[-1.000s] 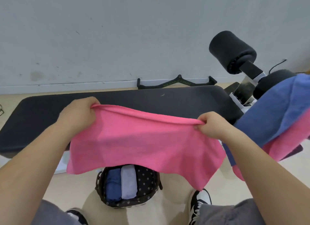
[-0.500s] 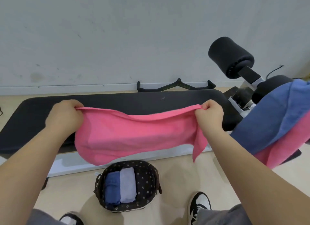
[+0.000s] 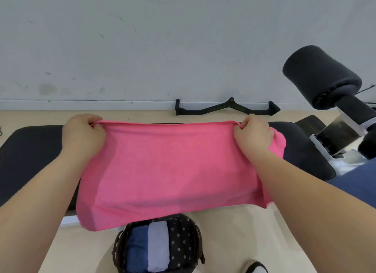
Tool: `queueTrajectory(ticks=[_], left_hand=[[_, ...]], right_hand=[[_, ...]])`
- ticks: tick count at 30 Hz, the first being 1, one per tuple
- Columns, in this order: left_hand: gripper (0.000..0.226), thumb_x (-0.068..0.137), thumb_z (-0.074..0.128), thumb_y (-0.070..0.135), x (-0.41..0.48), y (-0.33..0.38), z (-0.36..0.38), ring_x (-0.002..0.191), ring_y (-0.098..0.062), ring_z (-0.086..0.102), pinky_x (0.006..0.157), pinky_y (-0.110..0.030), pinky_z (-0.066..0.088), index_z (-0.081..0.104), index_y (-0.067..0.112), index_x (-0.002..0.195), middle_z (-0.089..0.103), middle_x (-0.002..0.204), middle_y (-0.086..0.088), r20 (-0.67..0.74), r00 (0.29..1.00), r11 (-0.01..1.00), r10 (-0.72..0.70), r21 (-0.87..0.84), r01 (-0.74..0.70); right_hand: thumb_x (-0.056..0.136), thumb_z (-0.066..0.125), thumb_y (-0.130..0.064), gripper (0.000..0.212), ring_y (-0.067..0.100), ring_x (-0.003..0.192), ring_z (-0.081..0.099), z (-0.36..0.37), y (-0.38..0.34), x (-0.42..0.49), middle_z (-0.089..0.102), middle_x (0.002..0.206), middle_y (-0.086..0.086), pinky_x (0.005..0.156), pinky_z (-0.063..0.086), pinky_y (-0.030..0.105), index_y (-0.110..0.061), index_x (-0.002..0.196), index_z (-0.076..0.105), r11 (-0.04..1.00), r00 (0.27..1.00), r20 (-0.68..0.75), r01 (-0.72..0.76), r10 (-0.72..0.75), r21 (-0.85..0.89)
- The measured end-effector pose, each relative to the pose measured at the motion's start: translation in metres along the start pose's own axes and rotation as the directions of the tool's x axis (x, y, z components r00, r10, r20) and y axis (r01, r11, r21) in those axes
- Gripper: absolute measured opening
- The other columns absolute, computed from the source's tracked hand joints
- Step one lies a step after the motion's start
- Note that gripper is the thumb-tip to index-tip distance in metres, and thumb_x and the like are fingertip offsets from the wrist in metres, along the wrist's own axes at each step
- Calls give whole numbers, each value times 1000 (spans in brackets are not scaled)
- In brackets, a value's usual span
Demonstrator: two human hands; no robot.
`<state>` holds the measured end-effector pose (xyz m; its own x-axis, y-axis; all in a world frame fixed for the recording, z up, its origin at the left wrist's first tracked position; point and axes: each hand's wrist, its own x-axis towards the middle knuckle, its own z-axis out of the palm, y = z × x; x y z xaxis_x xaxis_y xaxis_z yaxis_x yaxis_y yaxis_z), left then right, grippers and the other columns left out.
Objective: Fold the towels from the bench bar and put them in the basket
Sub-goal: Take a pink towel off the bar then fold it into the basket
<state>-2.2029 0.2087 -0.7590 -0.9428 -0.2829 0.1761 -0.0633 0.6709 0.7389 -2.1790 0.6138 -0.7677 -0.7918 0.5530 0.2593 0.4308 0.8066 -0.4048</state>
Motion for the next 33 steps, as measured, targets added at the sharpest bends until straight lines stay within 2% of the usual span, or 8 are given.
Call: queueTrajectory(ticks=[4,8,13,17,22,28,31,33], left_hand=[[55,95,67,18,7,-4,10,143,-31,43,119,-39,31,52,7,147,45,155,-14,122,992,994,17,108,-30],[57,92,67,13,2,-3,7,150,-31,30,121,-44,28,51,9,147,33,161,-16,151,983,973,106,188,-134],[52,89,62,22,-21,4,-19,121,-43,49,94,-49,48,55,8,138,46,137,-19,228,974,895,3,434,-104],[33,88,59,28,-41,-5,-45,86,-31,58,66,-38,46,50,8,112,53,103,-11,309,939,848,-150,529,-38],[30,91,50,12,-55,-17,-50,78,-27,62,69,-46,56,50,10,122,63,90,-8,329,943,908,-50,409,-95],[36,88,50,8,-51,-19,-64,100,-35,56,74,-44,50,51,9,124,54,112,-13,234,969,795,-83,602,-77],[47,87,54,10,-56,-5,-57,122,-38,46,88,-50,46,50,10,133,45,134,-15,233,972,708,-28,691,-145],[55,88,56,12,-65,8,-40,136,-39,39,102,-52,44,49,11,143,39,152,-17,318,943,757,97,592,-277]], right_hand=[[93,56,-25,28,33,127,49,13,-11,8,56,129,10,105,38,48,-17,119,60,1000,999,45,6,-6,6],[87,55,-15,46,36,140,39,20,-26,-16,48,148,13,115,30,53,-16,132,59,969,973,-6,229,-230,-91],[93,57,-36,46,35,140,41,3,-79,-83,50,146,13,118,33,48,-18,135,60,885,807,376,454,-455,97],[94,42,-70,72,39,157,3,-8,-106,-141,9,171,11,123,4,63,-40,157,28,859,654,660,512,-371,-25],[91,21,-82,79,41,154,-23,3,-108,-173,-19,171,9,118,-15,67,-50,160,-2,888,680,667,455,-305,-57],[93,36,-75,73,31,158,-9,13,-121,-184,-1,173,3,121,-15,62,-47,159,21,863,671,576,488,-467,131],[93,53,-58,63,24,158,15,6,-119,-180,27,168,4,126,2,58,-36,151,47,845,708,465,406,-531,347],[85,47,-58,69,23,155,24,-3,-108,-165,36,165,5,124,13,57,-30,149,51,871,756,440,370,-485,324]])
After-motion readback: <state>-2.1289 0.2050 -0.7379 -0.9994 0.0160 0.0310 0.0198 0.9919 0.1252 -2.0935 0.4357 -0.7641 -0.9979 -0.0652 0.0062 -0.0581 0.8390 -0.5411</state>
